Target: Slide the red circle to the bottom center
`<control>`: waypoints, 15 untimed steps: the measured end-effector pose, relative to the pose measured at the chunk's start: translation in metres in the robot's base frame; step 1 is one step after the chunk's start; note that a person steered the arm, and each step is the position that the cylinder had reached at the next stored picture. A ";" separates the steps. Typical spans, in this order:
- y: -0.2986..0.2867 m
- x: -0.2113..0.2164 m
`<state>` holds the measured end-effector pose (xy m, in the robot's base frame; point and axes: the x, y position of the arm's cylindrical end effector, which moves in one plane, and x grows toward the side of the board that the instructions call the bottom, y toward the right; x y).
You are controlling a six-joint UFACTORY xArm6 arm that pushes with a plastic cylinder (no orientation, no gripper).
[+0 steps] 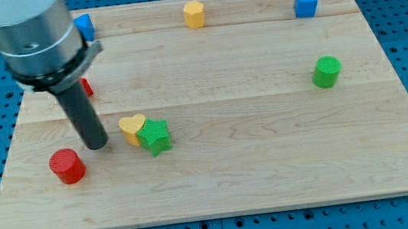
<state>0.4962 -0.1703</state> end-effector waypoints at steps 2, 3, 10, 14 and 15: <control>-0.013 0.025; 0.027 0.031; -0.014 0.062; 0.069 0.092; 0.078 0.101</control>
<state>0.5971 -0.0921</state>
